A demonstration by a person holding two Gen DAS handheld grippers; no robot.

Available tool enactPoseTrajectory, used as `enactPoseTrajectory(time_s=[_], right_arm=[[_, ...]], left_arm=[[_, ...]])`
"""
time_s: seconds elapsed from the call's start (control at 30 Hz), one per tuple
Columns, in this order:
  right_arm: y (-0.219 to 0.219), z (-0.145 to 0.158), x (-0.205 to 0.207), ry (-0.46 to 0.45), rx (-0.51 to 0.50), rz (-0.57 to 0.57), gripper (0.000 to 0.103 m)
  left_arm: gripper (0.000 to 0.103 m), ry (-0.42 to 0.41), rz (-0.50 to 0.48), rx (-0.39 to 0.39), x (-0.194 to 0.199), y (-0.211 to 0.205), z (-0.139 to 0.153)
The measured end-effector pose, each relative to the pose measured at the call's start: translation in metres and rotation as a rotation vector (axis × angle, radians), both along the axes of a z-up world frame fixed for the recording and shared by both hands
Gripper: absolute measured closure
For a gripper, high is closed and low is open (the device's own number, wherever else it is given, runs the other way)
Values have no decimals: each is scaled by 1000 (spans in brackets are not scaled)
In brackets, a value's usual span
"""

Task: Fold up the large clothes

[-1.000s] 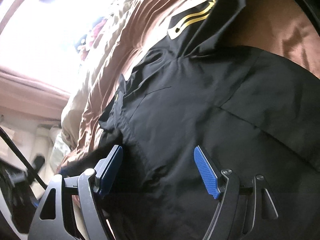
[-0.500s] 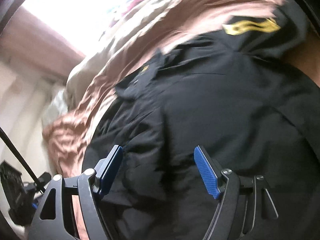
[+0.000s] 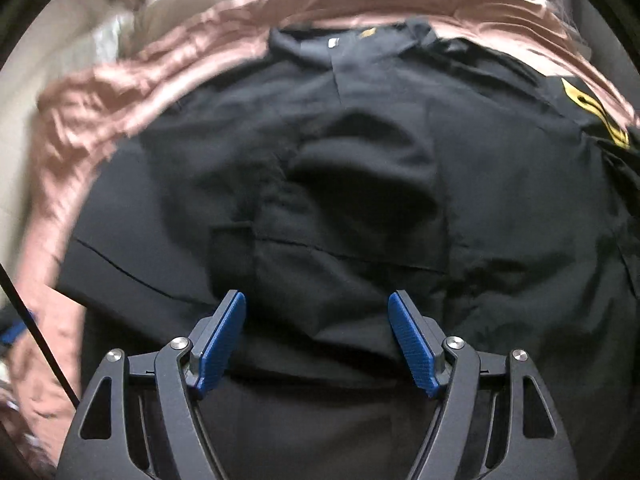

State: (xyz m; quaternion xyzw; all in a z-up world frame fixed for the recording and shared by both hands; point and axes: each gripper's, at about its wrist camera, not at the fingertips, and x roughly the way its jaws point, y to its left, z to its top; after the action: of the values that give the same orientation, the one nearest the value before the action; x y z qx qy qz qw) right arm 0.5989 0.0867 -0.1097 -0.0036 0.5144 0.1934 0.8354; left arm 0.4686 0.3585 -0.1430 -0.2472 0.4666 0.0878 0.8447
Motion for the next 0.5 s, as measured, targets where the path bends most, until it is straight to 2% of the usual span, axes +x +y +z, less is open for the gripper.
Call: enactPoseTrajectory(time_s=[0.1,0.17,0.2,0.23,0.27,0.3,0.33,0.43,0.5], right_arm=[[20,-7,-7,-84,-134,72,29],[27,-9,-8,-113,-146,73,30],[24,-10,-5,-109,-126,58,40],[19,-9,-1,-114,-115,40,61],[14,-7,1,-113,-99,15,71],[7,-3,5,-102,-76,-3,83],[-5,-2,9,-80,-14,-29,89],[-52,0,22,-9,223,-142,94],[-88,-1,29,6,344,-241,94]], left_arm=[[20,16,4,-2,-3,2,-9],[20,20,9,-6,-5,2,-13],[20,21,9,-8,-5,1,-14],[20,23,8,-9,-4,0,-14],[20,24,6,-7,-4,-1,-14],[20,25,3,-2,-4,-3,-14],[20,24,-2,7,-3,-5,-14],[20,24,-11,27,1,-9,-13],[20,24,-9,26,5,-11,-14]])
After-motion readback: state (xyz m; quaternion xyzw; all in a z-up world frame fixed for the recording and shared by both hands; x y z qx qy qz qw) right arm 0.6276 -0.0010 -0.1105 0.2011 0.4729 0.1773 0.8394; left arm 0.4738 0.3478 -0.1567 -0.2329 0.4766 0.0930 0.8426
